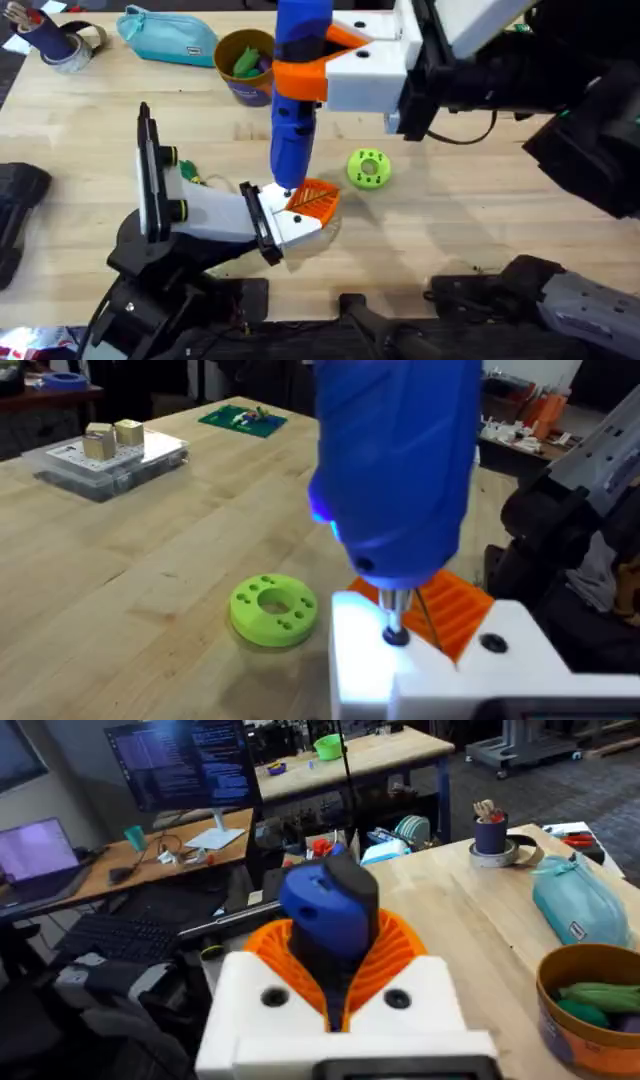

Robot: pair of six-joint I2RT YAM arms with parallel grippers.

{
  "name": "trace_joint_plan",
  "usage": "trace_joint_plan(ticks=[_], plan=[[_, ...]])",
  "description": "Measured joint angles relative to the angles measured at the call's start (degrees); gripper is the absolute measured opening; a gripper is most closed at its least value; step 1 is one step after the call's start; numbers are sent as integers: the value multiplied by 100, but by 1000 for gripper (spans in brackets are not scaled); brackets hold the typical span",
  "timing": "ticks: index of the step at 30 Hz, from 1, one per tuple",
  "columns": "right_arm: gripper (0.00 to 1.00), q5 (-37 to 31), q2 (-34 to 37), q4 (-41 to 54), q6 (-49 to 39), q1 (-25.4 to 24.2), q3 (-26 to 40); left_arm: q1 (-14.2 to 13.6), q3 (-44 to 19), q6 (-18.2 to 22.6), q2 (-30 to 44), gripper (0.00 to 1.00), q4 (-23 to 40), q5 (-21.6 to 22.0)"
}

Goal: Pick up the gripper from the table and insert it into the empty holder that is missing its gripper. Then pick up a screw, insert it into the mounting hole, and use the screwdriver to tighten it. Finally, clean up the table by picking up the vegetable and placing it into the bucket.

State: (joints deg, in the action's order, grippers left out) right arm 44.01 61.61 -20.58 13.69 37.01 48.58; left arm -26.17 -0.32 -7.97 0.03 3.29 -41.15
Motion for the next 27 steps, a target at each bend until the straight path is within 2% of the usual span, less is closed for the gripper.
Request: trace_joint_plan(ticks=[6,12,16,21,27], plan=[[51,2,2,-158,2,0,0,0,0,0,2,16,-2,2],[47,-18,-1,-1077,22,-8,4,0,0,1,2,16,-1,2],[46,-169,0,-1090,10,-181,4,0,0,1,2,16,-2,2],[45,-404,-1,-461,-568,-755,14,0,0,2,1,16,-2,2],[42,-1039,97,1039,-2470,-1614,22,0,0,2,2,16,-2,4]])
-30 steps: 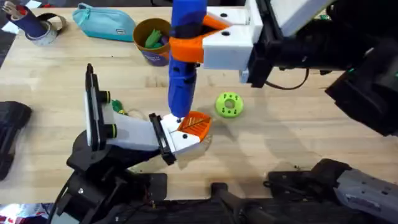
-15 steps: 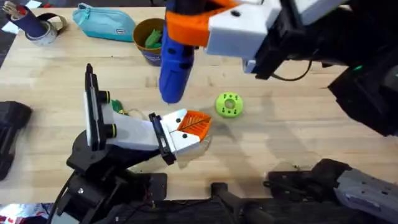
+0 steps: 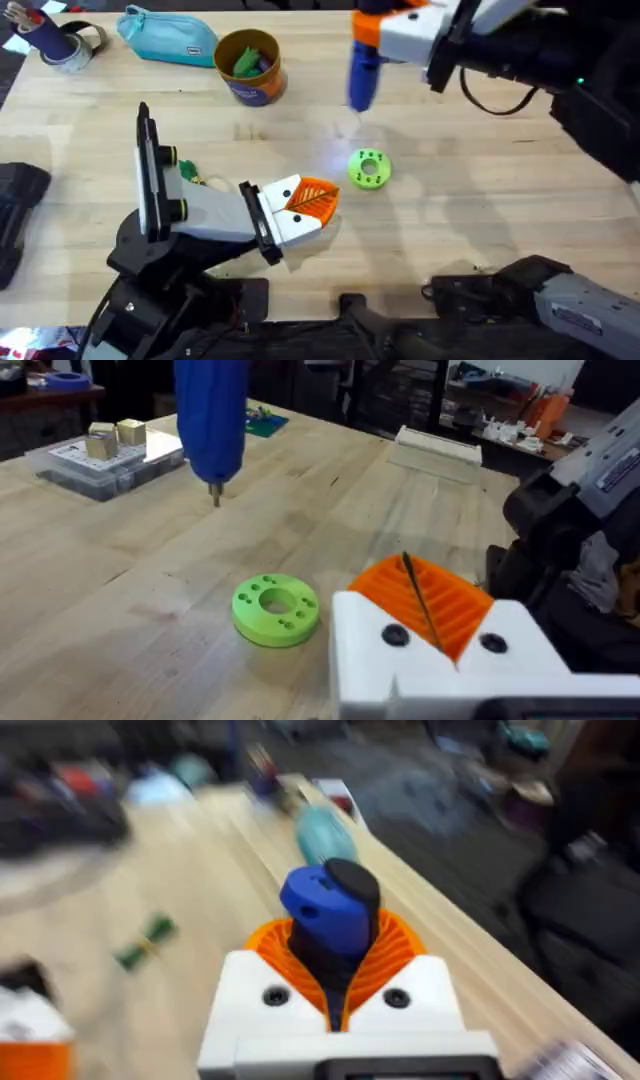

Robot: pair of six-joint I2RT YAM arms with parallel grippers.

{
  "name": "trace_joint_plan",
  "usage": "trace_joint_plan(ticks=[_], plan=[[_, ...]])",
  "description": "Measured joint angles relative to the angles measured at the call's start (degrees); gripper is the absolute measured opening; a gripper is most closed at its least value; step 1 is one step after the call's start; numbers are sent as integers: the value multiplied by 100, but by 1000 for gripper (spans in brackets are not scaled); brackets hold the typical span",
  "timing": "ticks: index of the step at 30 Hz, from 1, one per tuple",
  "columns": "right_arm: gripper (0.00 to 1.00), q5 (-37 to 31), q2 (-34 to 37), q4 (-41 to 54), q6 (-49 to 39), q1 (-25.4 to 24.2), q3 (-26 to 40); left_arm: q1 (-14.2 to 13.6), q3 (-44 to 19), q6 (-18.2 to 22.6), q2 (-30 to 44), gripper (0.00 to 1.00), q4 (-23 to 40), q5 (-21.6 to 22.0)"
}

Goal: Pick up the gripper from the table and insert it into the empty holder that is missing its gripper. Then pick up a screw, insert it into the mounting hole, and use the screwdriver to tighten it. Finally, clean up the table by picking up the vegetable and placing it into the bucket.

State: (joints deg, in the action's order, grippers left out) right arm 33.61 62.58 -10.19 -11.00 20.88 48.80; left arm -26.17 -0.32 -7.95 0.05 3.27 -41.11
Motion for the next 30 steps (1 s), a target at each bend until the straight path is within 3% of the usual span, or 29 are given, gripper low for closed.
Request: trace_joint_plan(ticks=[9,17,23,24,25,26,27,28,30], plan=[[40,-713,1246,663,-2778,-755,0,0,0,-1,-1,16,0,1],[37,-1665,2360,899,-5026,-585,29,0,0,0,-1,16,0,0],[45,-2468,2636,1638,-5890,-353,59,0,0,1,1,16,0,0],[108,-2548,2645,1729,-5897,-341,59,0,0,1,0,16,0,-1],[233,-2591,2651,1791,-5827,-341,59,0,0,1,-1,16,0,1],[690,-2679,2668,1804,-5443,-341,59,0,0,0,-2,16,0,1],[836,-2693,2661,1802,-5244,-341,59,0,0,-1,-2,16,0,1],[956,-2707,2645,1812,-5016,-341,59,0,0,1,-1,16,0,1],[991,-2739,2562,1909,-4546,-341,61,0,0,1,-2,16,0,1]])
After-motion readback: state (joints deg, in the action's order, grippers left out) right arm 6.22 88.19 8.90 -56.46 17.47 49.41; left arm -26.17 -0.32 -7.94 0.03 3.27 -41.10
